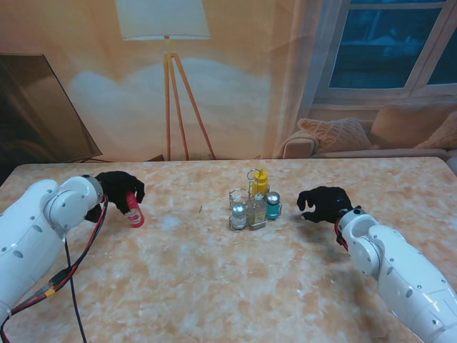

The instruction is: Place the seasoning bottles into the rack

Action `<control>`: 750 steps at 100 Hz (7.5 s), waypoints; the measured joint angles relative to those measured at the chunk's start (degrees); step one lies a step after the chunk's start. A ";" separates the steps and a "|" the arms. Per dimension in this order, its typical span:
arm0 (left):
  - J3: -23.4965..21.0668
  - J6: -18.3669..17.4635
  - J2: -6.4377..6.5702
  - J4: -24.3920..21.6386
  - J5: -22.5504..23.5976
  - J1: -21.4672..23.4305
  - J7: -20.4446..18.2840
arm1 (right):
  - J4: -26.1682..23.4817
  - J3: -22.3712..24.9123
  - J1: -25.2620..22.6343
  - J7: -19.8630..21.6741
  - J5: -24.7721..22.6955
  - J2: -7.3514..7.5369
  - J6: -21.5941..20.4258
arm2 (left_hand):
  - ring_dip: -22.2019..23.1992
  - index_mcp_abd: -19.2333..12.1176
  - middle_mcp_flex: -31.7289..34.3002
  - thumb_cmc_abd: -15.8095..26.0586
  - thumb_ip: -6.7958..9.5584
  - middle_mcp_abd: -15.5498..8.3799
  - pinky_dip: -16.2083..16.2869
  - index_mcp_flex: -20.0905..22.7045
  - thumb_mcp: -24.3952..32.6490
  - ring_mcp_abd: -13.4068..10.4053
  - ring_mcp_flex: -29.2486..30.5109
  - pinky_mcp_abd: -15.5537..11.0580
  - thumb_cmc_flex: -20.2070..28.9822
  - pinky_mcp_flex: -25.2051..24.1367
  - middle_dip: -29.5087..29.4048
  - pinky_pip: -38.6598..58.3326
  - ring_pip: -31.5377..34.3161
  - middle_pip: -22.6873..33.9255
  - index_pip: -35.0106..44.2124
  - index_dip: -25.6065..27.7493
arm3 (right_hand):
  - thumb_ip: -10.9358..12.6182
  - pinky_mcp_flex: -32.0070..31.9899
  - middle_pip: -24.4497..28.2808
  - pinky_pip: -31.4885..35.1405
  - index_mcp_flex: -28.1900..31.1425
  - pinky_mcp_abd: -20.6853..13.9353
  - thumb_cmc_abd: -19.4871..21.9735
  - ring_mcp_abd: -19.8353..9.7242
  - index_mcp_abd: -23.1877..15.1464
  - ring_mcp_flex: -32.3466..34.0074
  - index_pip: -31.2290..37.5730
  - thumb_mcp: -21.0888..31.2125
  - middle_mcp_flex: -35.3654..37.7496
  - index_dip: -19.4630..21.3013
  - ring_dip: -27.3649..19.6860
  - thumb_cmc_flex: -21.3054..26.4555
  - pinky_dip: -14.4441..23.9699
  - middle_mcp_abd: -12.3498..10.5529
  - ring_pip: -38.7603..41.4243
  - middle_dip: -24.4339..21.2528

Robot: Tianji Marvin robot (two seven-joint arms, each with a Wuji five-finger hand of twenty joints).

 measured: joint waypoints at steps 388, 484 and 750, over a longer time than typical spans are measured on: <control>46.97 20.84 -16.76 9.75 -30.36 -34.35 7.78 | -1.30 2.81 -1.96 -1.09 -0.99 0.02 -0.16 | 0.73 2.01 4.79 -0.72 -0.12 4.39 0.93 1.20 -1.68 2.26 2.73 3.56 0.59 2.07 8.41 4.22 4.32 -4.56 2.78 3.68 | 0.00 0.00 0.00 0.00 0.02 0.00 0.00 0.00 0.00 0.01 0.00 0.00 0.00 0.00 0.00 0.00 -0.01 0.00 0.00 0.00; 49.94 20.82 -20.48 16.13 -31.62 -34.73 10.31 | -1.32 3.00 -2.09 -1.23 -1.11 0.02 -0.24 | 0.73 2.11 4.79 -0.69 -0.13 4.50 0.93 1.20 -2.36 2.38 2.73 3.68 1.11 2.04 8.52 4.27 4.33 -4.55 2.78 3.68 | 0.00 0.00 0.00 0.00 0.02 0.00 0.00 0.00 0.00 0.01 0.00 0.00 0.01 0.00 0.01 0.00 -0.02 0.00 0.00 0.00; 52.59 17.33 -22.53 21.75 -30.69 -33.12 12.06 | -1.26 2.97 -2.09 -1.69 -1.33 0.03 -0.27 | -20.09 16.91 -14.08 11.39 5.18 10.95 -7.83 -1.44 6.86 9.30 -23.64 8.69 -12.00 -22.07 -19.24 -12.83 -10.24 -7.67 -33.25 -5.04 | 0.00 0.00 0.00 0.00 0.02 0.00 -0.90 0.00 0.00 0.02 0.00 0.04 0.01 0.00 0.01 0.00 -0.02 0.00 0.00 0.00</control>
